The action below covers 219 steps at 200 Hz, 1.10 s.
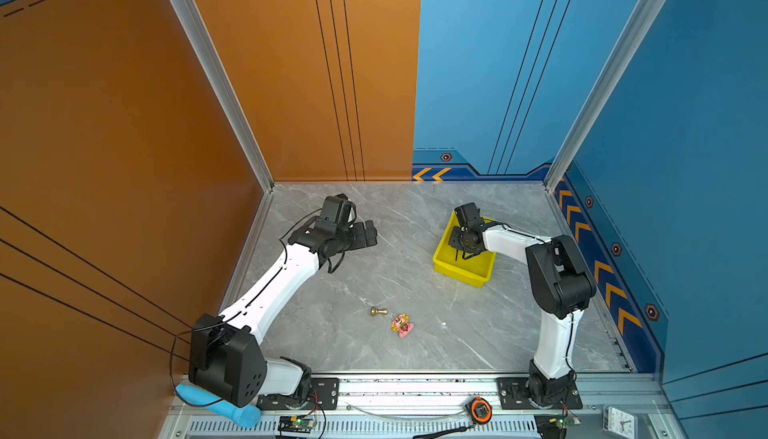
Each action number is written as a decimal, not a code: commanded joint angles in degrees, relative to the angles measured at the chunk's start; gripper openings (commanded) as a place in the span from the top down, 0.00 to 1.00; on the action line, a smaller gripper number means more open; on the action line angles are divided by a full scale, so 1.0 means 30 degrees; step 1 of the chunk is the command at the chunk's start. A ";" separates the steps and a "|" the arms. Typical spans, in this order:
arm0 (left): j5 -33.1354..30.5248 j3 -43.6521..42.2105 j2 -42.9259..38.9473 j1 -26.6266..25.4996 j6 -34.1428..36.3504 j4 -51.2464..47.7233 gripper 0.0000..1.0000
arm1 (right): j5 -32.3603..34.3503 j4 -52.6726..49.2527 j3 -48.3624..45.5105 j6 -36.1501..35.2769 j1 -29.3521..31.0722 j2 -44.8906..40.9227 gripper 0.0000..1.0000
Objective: Put the screwdriver in the bin
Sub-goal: 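Lower the screwdriver into the yellow bin and open the right gripper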
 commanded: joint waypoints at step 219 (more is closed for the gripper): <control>-0.1684 -0.0962 -0.0044 0.1137 0.3777 -0.0141 0.02 | 0.1896 -0.3222 -0.0232 -0.1928 0.0998 -0.5580 0.34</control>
